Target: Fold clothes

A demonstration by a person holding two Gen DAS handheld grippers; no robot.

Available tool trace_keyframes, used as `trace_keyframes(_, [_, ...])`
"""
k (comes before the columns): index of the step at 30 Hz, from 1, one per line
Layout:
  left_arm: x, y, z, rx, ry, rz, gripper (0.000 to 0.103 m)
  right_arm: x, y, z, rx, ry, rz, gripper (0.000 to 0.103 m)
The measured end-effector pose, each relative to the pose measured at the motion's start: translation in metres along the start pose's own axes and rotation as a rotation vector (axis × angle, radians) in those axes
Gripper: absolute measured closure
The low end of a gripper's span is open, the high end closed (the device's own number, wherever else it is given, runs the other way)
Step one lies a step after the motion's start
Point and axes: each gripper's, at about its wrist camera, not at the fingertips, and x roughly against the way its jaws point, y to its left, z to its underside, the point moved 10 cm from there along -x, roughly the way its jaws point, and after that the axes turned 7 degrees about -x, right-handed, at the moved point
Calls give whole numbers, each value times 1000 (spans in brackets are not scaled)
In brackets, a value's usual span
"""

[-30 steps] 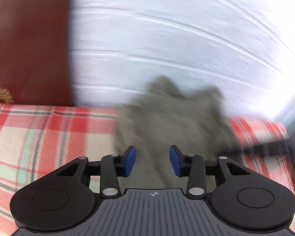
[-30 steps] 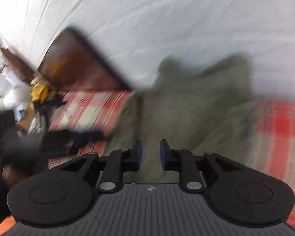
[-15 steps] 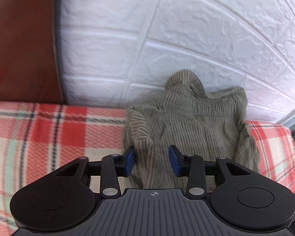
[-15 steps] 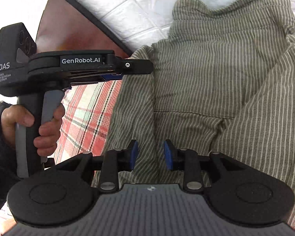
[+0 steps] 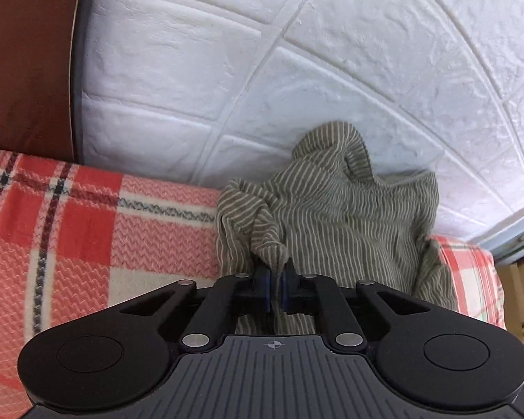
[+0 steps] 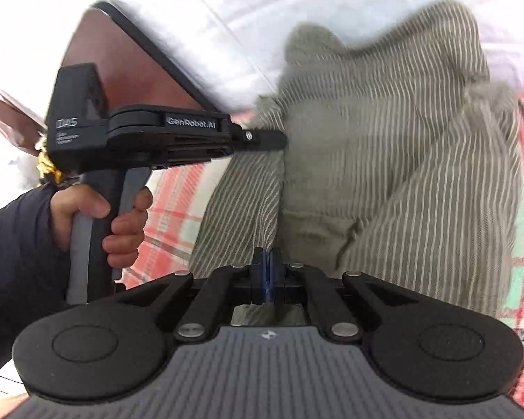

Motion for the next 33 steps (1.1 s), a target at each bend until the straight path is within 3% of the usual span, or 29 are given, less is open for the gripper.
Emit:
trace_keyframes(3, [3,-1,-2,0,-3,5,96,-7,-3,6,-19,-7,-1,96])
trace_keyframes(5, [7,-1,-6,-15,4,2,83,0,-3,5,-44,-24,-10,91])
trace_keyframes(6, [13,-1,-9,-21,-5,-8,71,6,-3,4,-55,-37,-13,86])
trace_keyframes(11, [46,2,-35,-30,-93,-52,57,42,9,-1,-45,-105,-47,84])
trace_keyframes(14, [67,0,-44,-38,-116,-49,57,55,24,1,-38,-107,-108,84])
trace_keyframes(16, [80,-13,-41,-61,-110,17,57,51,33,6,-34,-77,-142,84])
trace_keyframes(18, [84,-35,-28,-126,-56,104,57,45,39,14,-20,-38,-146,84])
trace_keyframes(21, [71,-60,-3,-245,38,157,56,30,32,31,-7,16,-127,84])
trace_keyframes(24, [40,-48,8,-286,92,64,57,19,20,33,-8,21,-62,84])
trace_keyframes(26, [25,-30,5,-242,85,7,57,16,9,31,-36,9,-23,91])
trace_keyframes(27, [18,-22,4,-218,77,-17,67,16,4,30,-53,0,-8,95])
trace_keyframes(29, [13,-15,-1,-168,57,-12,68,19,-2,30,-67,-9,2,98])
trace_keyframes(33, [19,-18,-6,-172,58,-32,68,34,3,31,-74,-22,5,95])
